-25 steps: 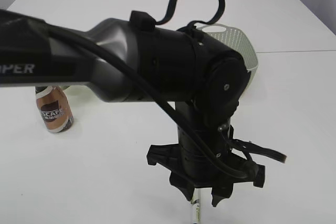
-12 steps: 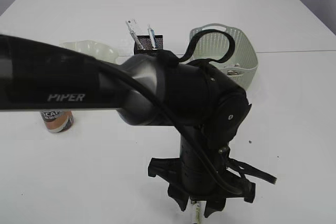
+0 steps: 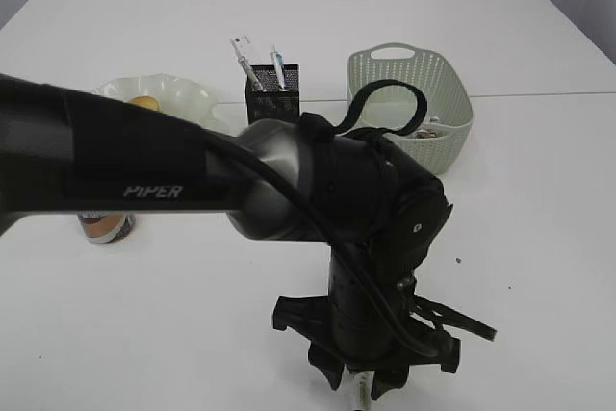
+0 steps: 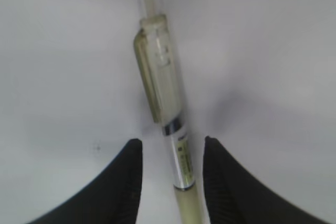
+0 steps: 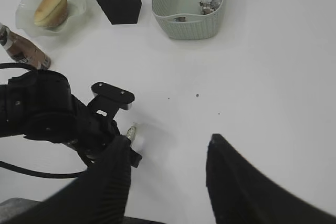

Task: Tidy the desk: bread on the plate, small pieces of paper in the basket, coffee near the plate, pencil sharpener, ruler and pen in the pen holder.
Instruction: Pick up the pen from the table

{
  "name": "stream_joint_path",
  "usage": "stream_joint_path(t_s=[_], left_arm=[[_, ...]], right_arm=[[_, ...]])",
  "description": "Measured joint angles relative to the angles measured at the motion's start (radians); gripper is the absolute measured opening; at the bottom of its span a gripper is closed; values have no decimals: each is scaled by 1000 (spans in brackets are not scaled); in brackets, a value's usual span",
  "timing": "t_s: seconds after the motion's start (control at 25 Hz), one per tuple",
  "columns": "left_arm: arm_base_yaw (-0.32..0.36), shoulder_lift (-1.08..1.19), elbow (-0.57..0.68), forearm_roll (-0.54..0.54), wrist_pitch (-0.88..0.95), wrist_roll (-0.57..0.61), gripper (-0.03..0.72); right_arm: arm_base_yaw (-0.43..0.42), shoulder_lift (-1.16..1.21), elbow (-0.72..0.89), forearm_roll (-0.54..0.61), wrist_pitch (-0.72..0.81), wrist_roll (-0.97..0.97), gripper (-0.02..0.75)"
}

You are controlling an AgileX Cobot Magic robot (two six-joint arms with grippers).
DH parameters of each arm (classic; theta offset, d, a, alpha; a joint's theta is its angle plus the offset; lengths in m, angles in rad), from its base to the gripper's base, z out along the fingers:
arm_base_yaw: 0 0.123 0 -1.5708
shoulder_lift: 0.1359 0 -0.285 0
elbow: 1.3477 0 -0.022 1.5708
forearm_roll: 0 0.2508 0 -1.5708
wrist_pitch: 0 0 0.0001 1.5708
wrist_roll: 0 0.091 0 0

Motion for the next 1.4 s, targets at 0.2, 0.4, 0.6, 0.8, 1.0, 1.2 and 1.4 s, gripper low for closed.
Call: stream_joint_path(t_s=[0.2, 0.4, 0.6, 0.8, 1.0, 1.2, 1.4], left_arm=[[8, 0, 0, 0, -4, 0, 292], [8, 0, 0, -7, -15, 0, 290], [8, 0, 0, -15, -22, 0, 279], [8, 4, 0, -19, -22, 0, 278], [8, 9, 0, -21, -22, 0, 278], [9, 13, 0, -22, -22, 0, 277], [15, 13, 0, -42, -22, 0, 260]], right_arm=[[0, 0, 0, 0, 0, 0, 351], [0, 0, 0, 0, 0, -4, 351], [0, 0, 0, 0, 0, -5, 351], [0, 0, 0, 2, 0, -5, 351], [0, 0, 0, 5, 0, -5, 351], [0, 0, 0, 6, 0, -5, 350], [0, 0, 0, 16, 0, -5, 349]])
